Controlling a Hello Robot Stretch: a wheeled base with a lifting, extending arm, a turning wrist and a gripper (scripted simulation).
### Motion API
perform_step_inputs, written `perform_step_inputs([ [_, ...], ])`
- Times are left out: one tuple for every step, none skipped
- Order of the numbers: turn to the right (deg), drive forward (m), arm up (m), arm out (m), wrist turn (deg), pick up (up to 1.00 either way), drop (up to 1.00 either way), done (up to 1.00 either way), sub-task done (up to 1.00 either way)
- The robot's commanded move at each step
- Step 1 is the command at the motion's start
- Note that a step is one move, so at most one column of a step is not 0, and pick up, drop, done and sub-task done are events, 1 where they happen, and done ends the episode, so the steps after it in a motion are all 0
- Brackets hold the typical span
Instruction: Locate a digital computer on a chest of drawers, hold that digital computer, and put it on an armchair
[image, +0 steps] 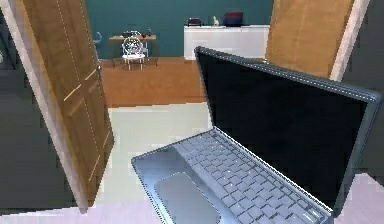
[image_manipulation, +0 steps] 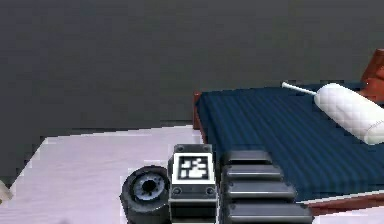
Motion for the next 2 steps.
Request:
perform_step_inputs([
  [0.0,0.05,0.00,0.00,0.0,0.00,0.00,0.00,0.00],
  [3.0,0.00,0.00,0.00,0.0,0.00,0.00,0.00,0.00],
])
